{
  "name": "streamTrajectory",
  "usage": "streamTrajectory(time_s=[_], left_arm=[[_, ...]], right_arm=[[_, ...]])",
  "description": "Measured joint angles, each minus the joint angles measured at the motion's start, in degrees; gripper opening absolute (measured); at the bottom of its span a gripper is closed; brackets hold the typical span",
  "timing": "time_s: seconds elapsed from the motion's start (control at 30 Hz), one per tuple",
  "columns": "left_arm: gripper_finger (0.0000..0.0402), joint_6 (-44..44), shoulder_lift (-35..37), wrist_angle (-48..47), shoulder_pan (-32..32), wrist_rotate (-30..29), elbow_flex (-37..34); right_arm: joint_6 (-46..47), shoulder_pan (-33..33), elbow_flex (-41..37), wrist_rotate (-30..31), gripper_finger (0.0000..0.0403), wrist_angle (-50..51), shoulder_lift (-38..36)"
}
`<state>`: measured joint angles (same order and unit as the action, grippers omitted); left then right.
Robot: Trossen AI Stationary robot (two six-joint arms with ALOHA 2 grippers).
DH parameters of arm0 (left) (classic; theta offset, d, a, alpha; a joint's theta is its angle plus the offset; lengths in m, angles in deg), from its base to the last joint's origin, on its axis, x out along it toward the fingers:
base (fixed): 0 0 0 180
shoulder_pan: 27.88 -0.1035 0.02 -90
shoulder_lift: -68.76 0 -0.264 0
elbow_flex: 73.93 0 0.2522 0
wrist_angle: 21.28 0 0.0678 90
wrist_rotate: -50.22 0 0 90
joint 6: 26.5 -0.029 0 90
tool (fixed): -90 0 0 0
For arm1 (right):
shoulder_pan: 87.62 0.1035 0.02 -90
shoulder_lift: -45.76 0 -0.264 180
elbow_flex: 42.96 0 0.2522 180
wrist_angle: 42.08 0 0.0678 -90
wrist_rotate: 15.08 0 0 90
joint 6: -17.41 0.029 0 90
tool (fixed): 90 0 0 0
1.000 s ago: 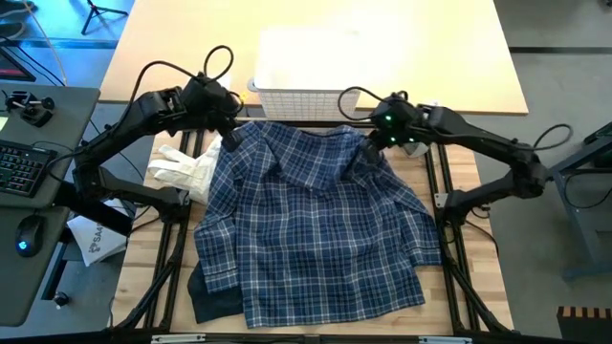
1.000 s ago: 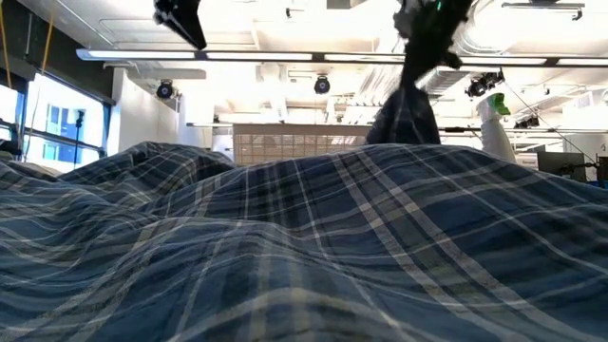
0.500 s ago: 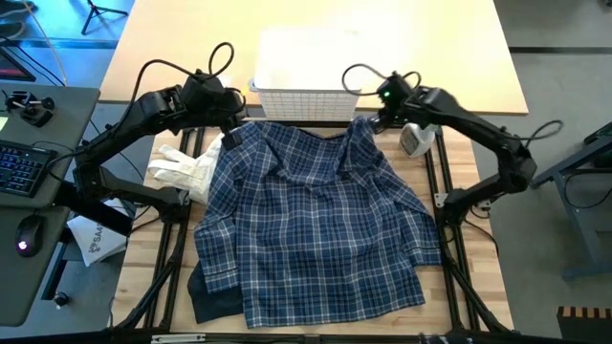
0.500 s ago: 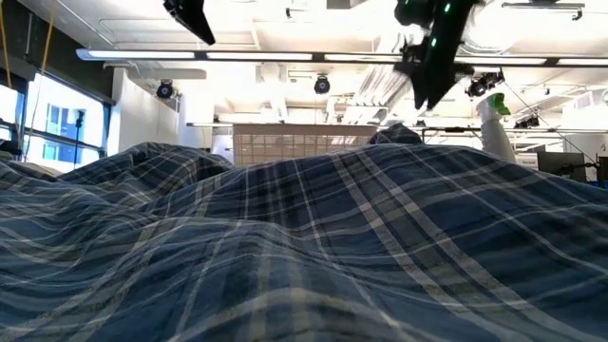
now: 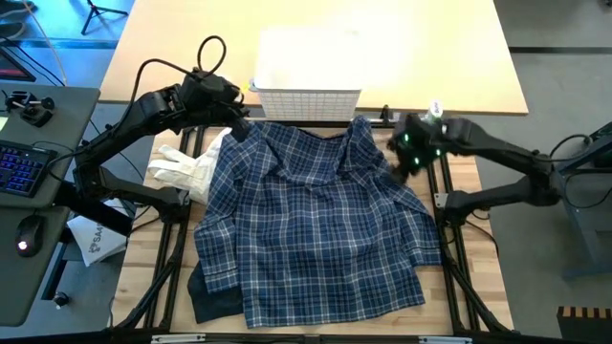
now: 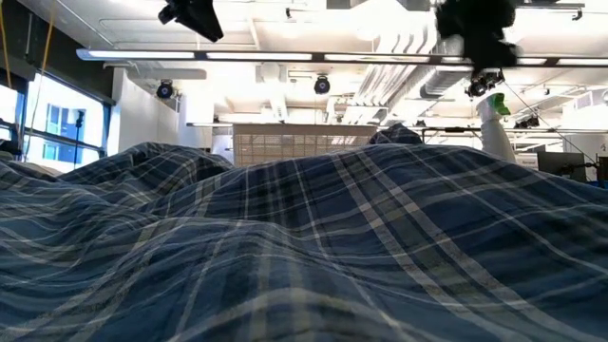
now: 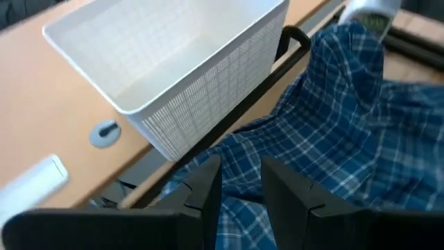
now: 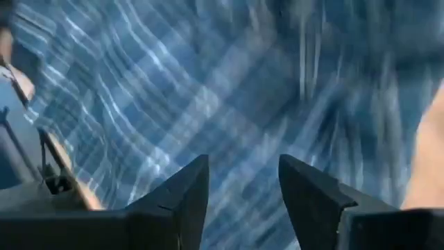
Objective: Fold laundry
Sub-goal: Fold the blue plaid flannel shirt
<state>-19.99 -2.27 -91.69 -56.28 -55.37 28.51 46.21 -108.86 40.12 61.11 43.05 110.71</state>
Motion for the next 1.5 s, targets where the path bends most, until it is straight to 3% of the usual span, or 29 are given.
streamTrajectory(time_s=[0.13, 0.23, 0.43, 0.6, 0.73, 0.8, 0.87, 1.07, 1.2, 1.37, 1.5], left_arm=[[0.009, 6.5, 0.0, -1.2, 0.0, -0.1, 0.0], [0.009, 8.8, 0.0, -2.0, 0.0, 0.2, 0.0], [0.009, 9.1, 0.0, -2.0, 0.0, 4.5, 0.0], [0.009, 9.5, 0.0, -2.0, 0.0, 8.3, 0.0], [0.009, 9.8, 0.0, -2.0, 0.1, 10.2, 0.0], [0.009, 9.9, 0.0, -2.0, 0.1, 10.6, 0.0], [0.009, 9.9, 0.0, -2.0, 0.1, 10.6, 0.0], [0.009, 9.9, 0.0, -1.8, 0.1, 10.6, 0.0], [0.009, 9.9, 0.0, -1.7, 0.1, 10.6, 0.0], [0.009, 9.4, 0.0, -1.7, 0.6, 10.5, 0.0], [0.009, 8.7, 0.0, -1.1, 1.3, 10.4, 0.0]], right_arm=[[15.2, 0.2, -12.4, 6.4, 0.0152, 1.2, -3.0], [21.3, -0.7, -21.2, 9.7, 0.0147, -0.1, -3.2], [26.4, -2.5, -34.9, 13.7, 0.0144, -13.3, 0.4], [26.7, -2.2, -40.6, 13.6, 0.014, -22.0, 5.2], [24.0, -1.5, -40.8, 15.7, 0.0085, -22.4, 6.9], [22.6, -1.4, -39.8, 18.3, 0.0033, -20.1, 6.6], [21.8, -1.5, -37.5, 22.1, 0.0011, -14.7, 6.2], [25.1, 1.3, -20.2, 34.2, 0.0003, 9.3, 2.5], [28.0, 6.2, -5.8, 37.3, 0.0004, 14.9, 2.1], [22.4, 14.7, 6.2, 35.5, 0.0005, 8.3, 2.9], [8.4, 21.7, 4.9, 21.3, 0.0002, -6.9, 2.9]])
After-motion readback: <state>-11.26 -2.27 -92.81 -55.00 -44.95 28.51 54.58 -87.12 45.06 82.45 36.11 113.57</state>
